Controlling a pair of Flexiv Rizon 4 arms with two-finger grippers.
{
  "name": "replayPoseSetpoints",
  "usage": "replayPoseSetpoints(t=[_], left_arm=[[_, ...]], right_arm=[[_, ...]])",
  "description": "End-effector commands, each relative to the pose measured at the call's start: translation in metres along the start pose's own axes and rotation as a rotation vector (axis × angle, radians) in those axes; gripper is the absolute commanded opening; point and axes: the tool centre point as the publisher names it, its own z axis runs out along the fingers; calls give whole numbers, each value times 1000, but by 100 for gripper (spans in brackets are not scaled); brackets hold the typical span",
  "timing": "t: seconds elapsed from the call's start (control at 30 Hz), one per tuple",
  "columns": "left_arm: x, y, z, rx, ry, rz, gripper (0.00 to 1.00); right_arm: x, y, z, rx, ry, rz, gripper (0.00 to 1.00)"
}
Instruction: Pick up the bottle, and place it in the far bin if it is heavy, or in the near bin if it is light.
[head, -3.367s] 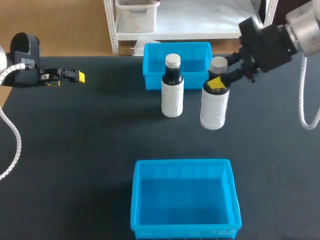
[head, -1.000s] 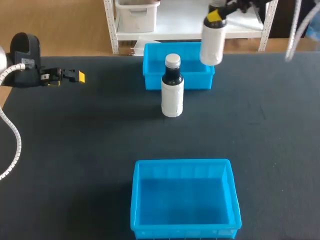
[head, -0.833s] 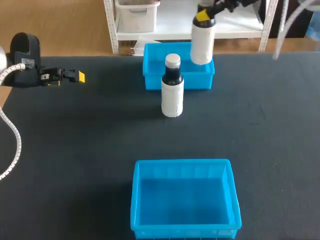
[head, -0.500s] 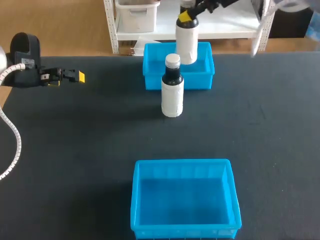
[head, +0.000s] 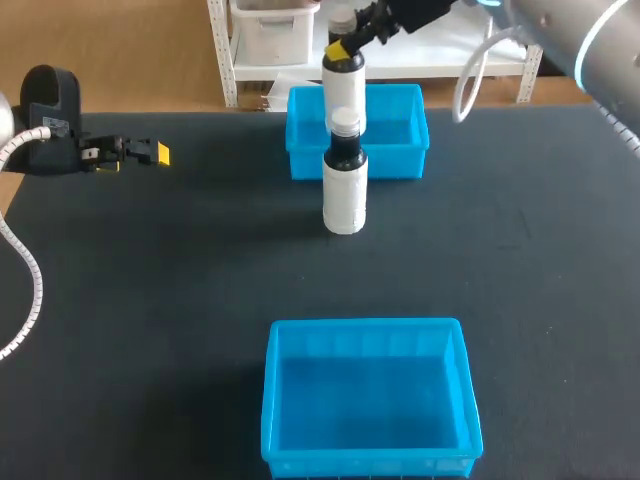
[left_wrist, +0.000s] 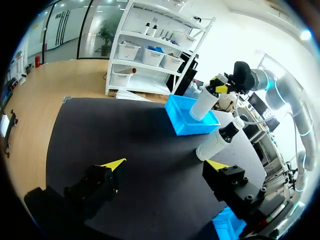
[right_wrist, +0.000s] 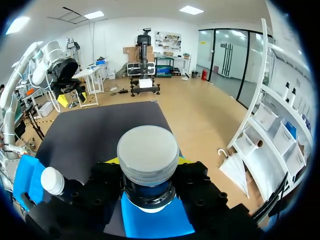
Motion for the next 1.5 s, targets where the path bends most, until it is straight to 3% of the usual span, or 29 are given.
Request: replayPoseSetpoints(t=[0.03,0.37,1.07,1.13,1.3,1.33,1.37,1.4,1.5], left_arm=[[0,0,0,0,0,0,100],[0,0,0,0,0,0,100],[0,0,0,0,0,0,100],[0,0,0,0,0,0,100],[0,0,0,0,0,0,100],[0,0,0,0,0,0,100],[0,0,0,0,0,0,100],[0,0,0,0,0,0,100],[0,0,0,0,0,0,100]], right_arm=[[-6,-22,20,-149,4,0,0],[5,-33,43,-180,-9,14,0],[25,-41,61,-214,-10,64,0],[26,-41,63,-218,-9,69,31],[28,-42,64,-221,-8,78,43],[28,-42,64,-222,-7,80,49],[29,-42,64,-222,-5,81,85],[29,-42,64,-221,-4,83,100],[31,-43,60,-218,0,92,100]])
